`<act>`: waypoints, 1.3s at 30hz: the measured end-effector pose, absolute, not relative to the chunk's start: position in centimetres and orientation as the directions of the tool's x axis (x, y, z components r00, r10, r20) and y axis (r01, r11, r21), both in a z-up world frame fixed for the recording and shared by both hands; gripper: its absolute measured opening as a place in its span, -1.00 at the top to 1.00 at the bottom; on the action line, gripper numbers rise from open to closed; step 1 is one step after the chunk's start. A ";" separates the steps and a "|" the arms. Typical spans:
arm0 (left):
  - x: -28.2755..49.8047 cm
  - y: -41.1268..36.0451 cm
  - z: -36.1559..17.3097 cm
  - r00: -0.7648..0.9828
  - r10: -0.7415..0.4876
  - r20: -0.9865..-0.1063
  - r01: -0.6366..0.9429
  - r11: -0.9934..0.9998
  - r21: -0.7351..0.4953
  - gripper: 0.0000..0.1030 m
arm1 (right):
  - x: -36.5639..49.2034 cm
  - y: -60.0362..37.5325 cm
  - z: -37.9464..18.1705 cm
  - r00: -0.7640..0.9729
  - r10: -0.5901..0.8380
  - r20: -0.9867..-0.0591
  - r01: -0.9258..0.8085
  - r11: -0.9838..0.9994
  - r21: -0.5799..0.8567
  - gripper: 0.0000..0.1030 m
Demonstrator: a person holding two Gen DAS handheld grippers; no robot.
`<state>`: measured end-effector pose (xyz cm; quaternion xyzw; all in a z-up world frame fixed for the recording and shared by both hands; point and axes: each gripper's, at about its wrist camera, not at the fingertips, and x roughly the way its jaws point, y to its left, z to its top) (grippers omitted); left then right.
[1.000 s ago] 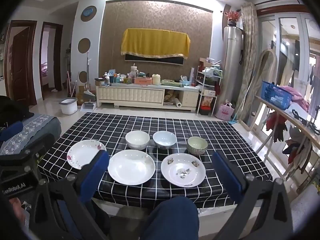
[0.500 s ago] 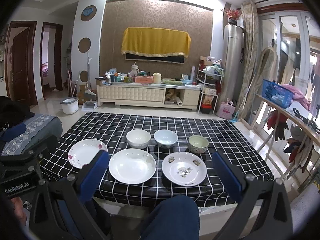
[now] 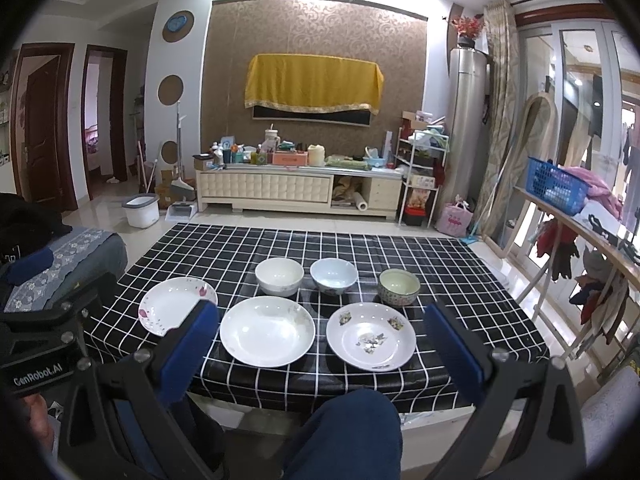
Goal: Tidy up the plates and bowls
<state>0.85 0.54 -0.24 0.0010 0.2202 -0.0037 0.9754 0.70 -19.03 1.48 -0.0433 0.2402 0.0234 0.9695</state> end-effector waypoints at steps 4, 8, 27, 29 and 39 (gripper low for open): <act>0.8 0.5 -0.3 0.904 -0.005 -0.427 0.007 1.000 0.001 -1.00 | 0.7 -18.9 1.5 0.882 0.025 -0.470 -0.067 0.995 -0.074 -1.00; 0.9 0.5 -0.4 0.902 -0.006 -0.432 0.008 1.000 0.003 -1.00 | 0.7 -18.9 1.5 0.882 0.024 -0.471 -0.067 0.995 -0.075 -1.00; 0.6 0.7 -0.3 0.907 -0.009 -0.420 0.008 1.000 -0.003 -1.00 | 0.5 -18.8 1.7 0.878 0.024 -0.478 -0.070 0.995 -0.077 -1.00; 0.5 0.7 -0.3 0.909 -0.003 -0.417 0.004 1.000 0.000 -1.00 | 0.5 -18.8 1.7 0.878 0.023 -0.479 -0.068 0.995 -0.078 -1.00; 0.3 0.7 -0.4 0.908 0.004 -0.419 -0.003 1.000 0.002 -1.00 | 0.5 -18.9 1.6 0.876 0.026 -0.482 -0.070 0.995 -0.075 -1.00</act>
